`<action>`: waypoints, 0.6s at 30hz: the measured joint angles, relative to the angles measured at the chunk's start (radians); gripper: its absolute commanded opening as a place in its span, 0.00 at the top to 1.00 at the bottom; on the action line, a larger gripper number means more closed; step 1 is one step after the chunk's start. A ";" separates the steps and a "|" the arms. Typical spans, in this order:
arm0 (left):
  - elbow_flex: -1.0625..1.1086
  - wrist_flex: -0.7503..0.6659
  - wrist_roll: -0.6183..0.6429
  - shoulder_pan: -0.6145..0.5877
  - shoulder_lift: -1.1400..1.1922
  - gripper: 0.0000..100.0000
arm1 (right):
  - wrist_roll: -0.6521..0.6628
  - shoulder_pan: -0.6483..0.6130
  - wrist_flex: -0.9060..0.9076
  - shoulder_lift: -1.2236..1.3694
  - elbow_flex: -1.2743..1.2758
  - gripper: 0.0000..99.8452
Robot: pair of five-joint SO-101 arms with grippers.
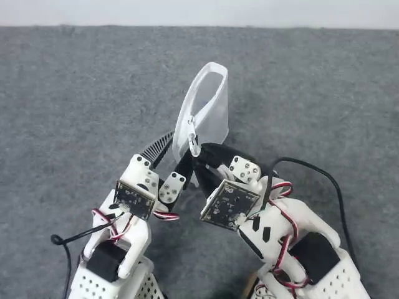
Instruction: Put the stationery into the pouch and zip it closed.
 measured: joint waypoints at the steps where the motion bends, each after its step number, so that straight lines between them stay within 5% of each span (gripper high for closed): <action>1: 0.000 0.000 0.003 0.000 0.000 0.99 | 0.000 -0.002 0.000 0.000 0.000 0.99; 10: 0.000 0.008 0.008 0.002 0.000 0.99 | -0.038 0.005 -0.034 0.017 0.000 0.99; 18: -0.110 0.229 -0.078 0.000 0.000 0.99 | -0.180 0.043 -0.147 0.017 0.000 0.99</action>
